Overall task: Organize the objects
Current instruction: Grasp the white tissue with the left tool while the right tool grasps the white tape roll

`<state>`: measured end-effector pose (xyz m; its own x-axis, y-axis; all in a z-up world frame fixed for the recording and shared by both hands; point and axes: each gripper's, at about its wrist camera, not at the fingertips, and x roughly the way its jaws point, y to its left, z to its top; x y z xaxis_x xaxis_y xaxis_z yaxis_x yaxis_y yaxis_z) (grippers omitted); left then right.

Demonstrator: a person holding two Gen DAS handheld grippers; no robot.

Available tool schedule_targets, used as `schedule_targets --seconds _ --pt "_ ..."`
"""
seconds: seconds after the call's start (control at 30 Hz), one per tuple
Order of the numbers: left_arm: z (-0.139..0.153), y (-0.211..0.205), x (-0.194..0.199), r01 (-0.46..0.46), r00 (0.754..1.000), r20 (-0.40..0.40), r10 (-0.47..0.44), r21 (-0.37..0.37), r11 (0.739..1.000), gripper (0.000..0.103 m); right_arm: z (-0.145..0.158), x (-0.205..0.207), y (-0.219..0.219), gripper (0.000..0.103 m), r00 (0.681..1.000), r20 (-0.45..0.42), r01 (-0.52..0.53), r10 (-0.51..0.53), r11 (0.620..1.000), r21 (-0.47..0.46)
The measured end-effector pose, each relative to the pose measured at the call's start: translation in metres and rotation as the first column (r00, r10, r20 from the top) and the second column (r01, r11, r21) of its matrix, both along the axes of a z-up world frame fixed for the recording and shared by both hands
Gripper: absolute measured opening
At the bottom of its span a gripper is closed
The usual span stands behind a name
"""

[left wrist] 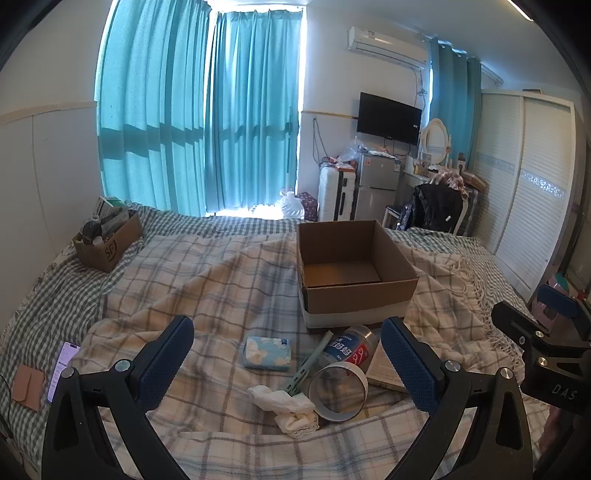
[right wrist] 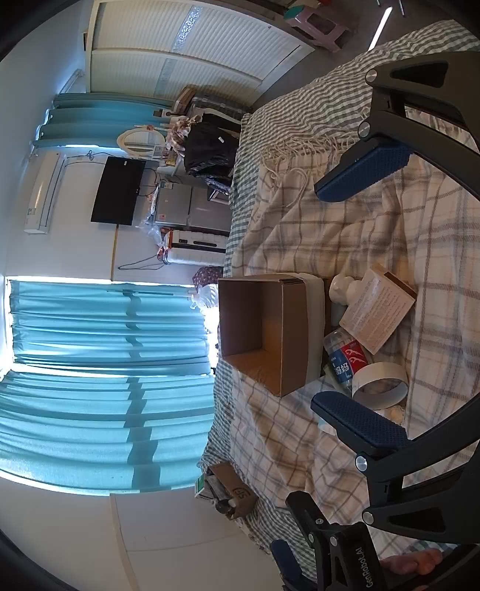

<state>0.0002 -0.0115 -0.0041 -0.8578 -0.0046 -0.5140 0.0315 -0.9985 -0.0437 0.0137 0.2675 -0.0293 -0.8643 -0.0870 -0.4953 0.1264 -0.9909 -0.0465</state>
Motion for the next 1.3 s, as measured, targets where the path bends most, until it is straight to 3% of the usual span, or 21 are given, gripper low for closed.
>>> schedule_targets --seconds 0.8,1.13,1.3 --pt "0.0 -0.003 0.001 -0.011 1.0 -0.01 0.011 -0.016 1.0 0.103 -0.003 0.003 -0.008 0.103 0.999 -0.004 -0.04 0.04 0.999 0.011" --pt "-0.007 -0.011 -0.01 -0.022 1.0 0.014 0.023 -0.023 0.999 0.103 -0.009 -0.001 -0.005 0.103 0.999 0.007 -0.039 0.039 0.999 0.008" --pt "-0.021 -0.021 -0.024 -0.03 0.997 0.064 0.031 -0.015 0.999 0.103 -0.019 -0.013 -0.01 0.103 0.998 0.042 -0.04 0.039 0.999 0.013"
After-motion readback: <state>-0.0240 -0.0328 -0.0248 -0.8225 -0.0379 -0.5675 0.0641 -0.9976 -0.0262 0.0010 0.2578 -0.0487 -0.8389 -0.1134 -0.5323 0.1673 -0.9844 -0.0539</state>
